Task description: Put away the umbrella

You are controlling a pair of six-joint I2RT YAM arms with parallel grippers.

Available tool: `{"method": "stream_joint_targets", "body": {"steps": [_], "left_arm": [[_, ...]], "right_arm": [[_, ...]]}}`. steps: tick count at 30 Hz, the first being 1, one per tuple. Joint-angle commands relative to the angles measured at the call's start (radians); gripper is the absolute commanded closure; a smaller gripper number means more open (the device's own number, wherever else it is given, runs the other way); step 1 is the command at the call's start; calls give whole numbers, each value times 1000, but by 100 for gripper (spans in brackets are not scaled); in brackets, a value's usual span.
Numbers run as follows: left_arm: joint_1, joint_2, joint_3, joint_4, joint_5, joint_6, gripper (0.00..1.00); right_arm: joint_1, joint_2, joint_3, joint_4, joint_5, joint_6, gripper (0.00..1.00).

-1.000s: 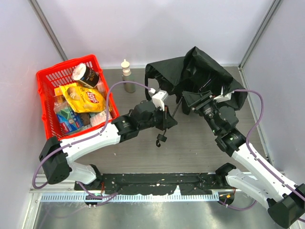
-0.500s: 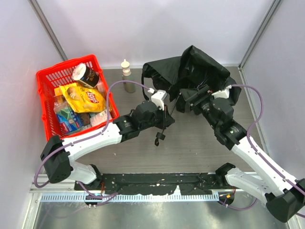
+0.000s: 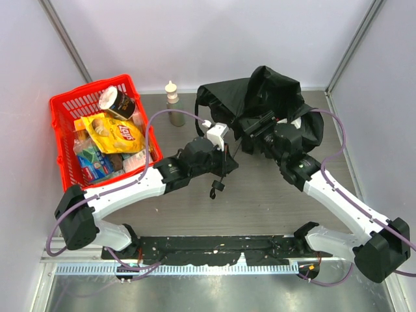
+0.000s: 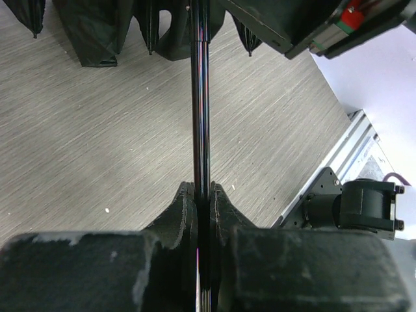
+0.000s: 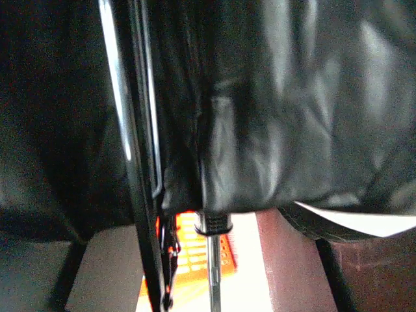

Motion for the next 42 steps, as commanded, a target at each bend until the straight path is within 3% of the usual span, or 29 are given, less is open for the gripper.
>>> {"method": "stream_joint_targets", "body": {"steps": [1,4,6,8,9,13,16,19,23,29,34,42], "left_arm": [[2,-59,25,91,75,43,100],[2,-70,18,94,78,46,100],[2,-79,21,78,79,58,100],[2,-94,19,48,73,69,100],[4,-102,18,43,61,72,100],[2,-116,19,25,-17,67,100],[34,-76,76,-3,13,-9,100],[39,-48,116,12,17,-36,100],[39,-56,97,114,14,-75,100],[39,-57,97,134,-25,-82,100],[39,-34,123,172,-89,-80,100],[39,10,165,272,-144,-2,100]], "right_arm": [[4,5,40,107,22,-20,35],[-8,6,28,125,29,-43,40],[-13,-17,-19,190,32,-81,51],[-21,-49,-76,262,36,-103,77],[-24,-73,-96,296,37,-100,99],[-15,-118,-186,391,-65,-103,99],[57,-158,-289,614,-174,-85,99],[145,-192,-360,630,-136,-68,99],[148,-195,-387,630,-127,-29,99],[147,-181,-401,685,-131,40,99],[232,-152,-469,834,-66,104,99],[252,-158,-435,724,-47,78,99]]}}
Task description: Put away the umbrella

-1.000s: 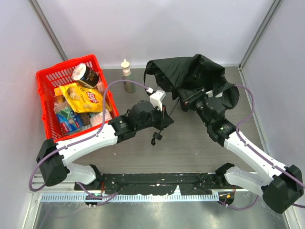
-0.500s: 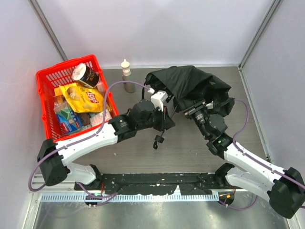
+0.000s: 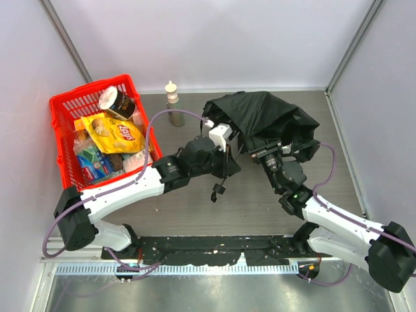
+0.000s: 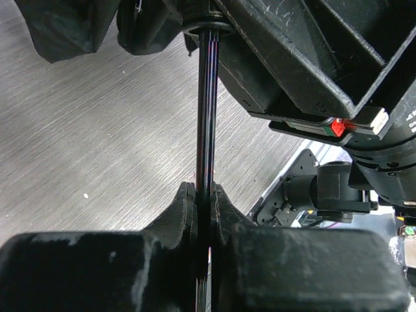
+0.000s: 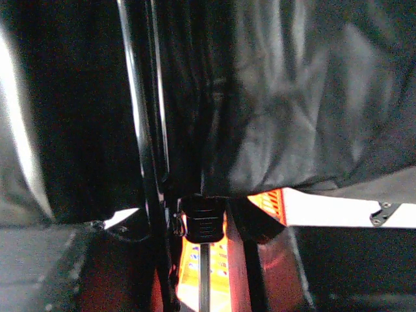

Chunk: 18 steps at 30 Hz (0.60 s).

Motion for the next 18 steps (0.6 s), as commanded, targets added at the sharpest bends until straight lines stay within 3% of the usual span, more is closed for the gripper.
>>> {"method": "stream_joint_targets", "body": {"steps": [1,3,6,10,12,13,14,18], "left_arm": [[42,30,120,362,-209,48,100],[42,43,146,346,-214,54,100],[43,35,153,298,-135,54,96],[43,-46,59,246,-55,20,56],[43,-101,-13,252,39,14,43],[43,-129,-43,251,76,13,20],[43,-152,-63,237,109,16,11],[65,-215,-107,110,150,-2,0]], "right_arm": [[80,-33,20,-34,-181,4,99],[34,-61,40,-73,-210,-10,99],[-150,-108,69,-123,-341,-5,99],[-354,-121,111,-131,-548,-8,99],[-400,-108,113,-99,-616,-15,99],[-422,-104,116,-70,-660,-18,99],[-431,-98,114,-36,-678,-22,99],[-485,-95,106,105,-808,-7,99]]}}
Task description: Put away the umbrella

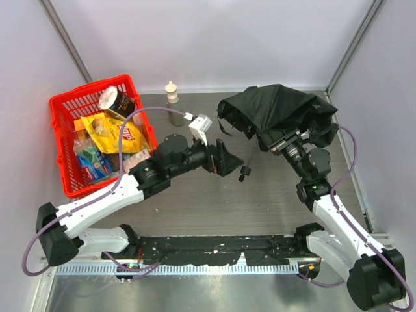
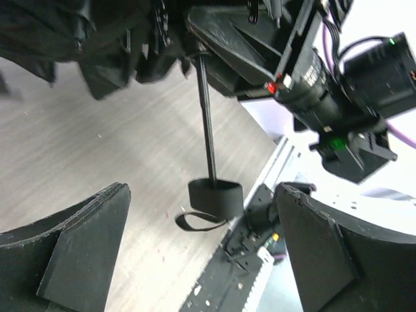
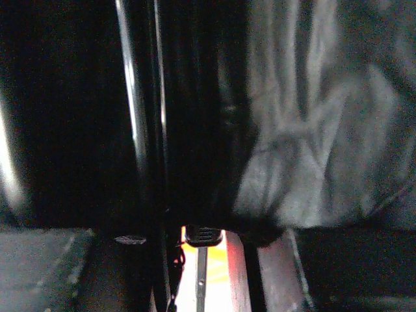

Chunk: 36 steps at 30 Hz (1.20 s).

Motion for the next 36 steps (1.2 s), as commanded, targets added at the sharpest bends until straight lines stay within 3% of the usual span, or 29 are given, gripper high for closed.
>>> {"method": "stream_joint_targets", "body": {"steps": [1,3,6,10,14,16,21,23,27,29,32,36], "left_arm": [[59,-48,-26,-111,124,-80,0],[186,-2,-15,-119,341,-264,4],[308,50,-104,245,590,-563,8],[325,1,-247,657,566,-688,13],[310,-53,-278,702,505,-678,0],[288,-74,-273,730,485,-656,0],[258,-218,-288,564,245,-500,5],[258,-223,-237,483,226,-448,0],[250,-136,-43,212,231,-373,1],[239,-107,-3,147,210,-351,12],[213,-88,5,173,186,-342,21],[163,-38,64,154,143,-294,42]], "right_arm": [[-40,-13,56,267,-264,-4,99],[-46,-36,81,266,-324,-27,99],[-49,-80,147,90,-388,-108,99],[-51,-113,243,-150,-394,-243,99],[-51,-126,265,-149,-396,-223,100],[-51,-117,256,-126,-393,-206,99],[-51,-90,250,-63,-384,-173,99],[-51,-87,248,-40,-390,-154,99],[-51,-88,277,-104,-375,-208,99],[-51,-94,280,-120,-365,-222,99],[-51,-93,288,-126,-361,-228,99],[-51,-79,285,-95,-361,-211,99]]}}
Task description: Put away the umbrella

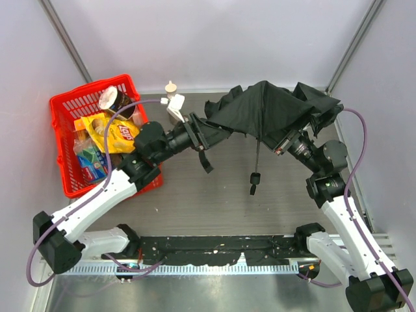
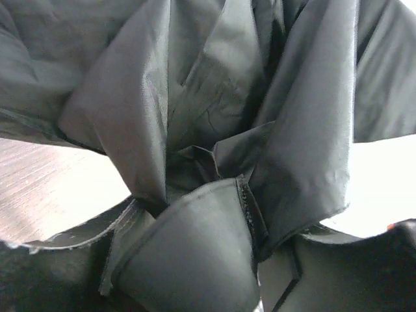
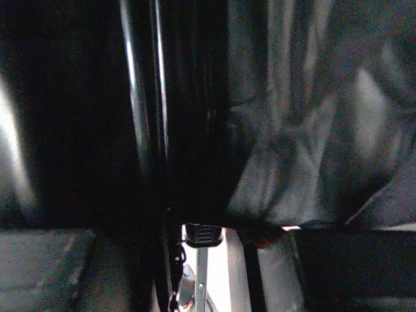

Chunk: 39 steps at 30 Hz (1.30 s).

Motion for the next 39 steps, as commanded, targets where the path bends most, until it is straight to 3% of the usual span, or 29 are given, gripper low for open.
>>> {"method": "stream_joint_targets", "body": {"steps": [1,6,10,16,18,26,31,35,39], "left_arm": [[-57,59,101,-58,-52,85,44],[-140,133,176,-92,-140,159,48],[-170,231,219,43,-88,96,76],[-284,346,362,46,-39,177,80],[-284,319,330,13,-72,203,74],[-281,47,91,-139,-212,326,30],[-278,-125,-17,-278,-258,401,26],[-279,-246,-31,-421,-272,487,32],[-278,-381,-41,-448,-252,542,29]], "right_arm": [[-2,-8,62,115,15,-5,99],[-2,2,62,161,24,29,99],[-4,14,6,288,30,131,99],[-4,12,-71,336,35,161,99],[-4,-4,-70,311,38,146,99],[-2,-15,-93,320,4,99,99],[-2,-26,-139,455,-93,9,99],[-2,-73,-163,414,-151,-133,99],[-1,-135,-264,415,-148,-288,99]]}}
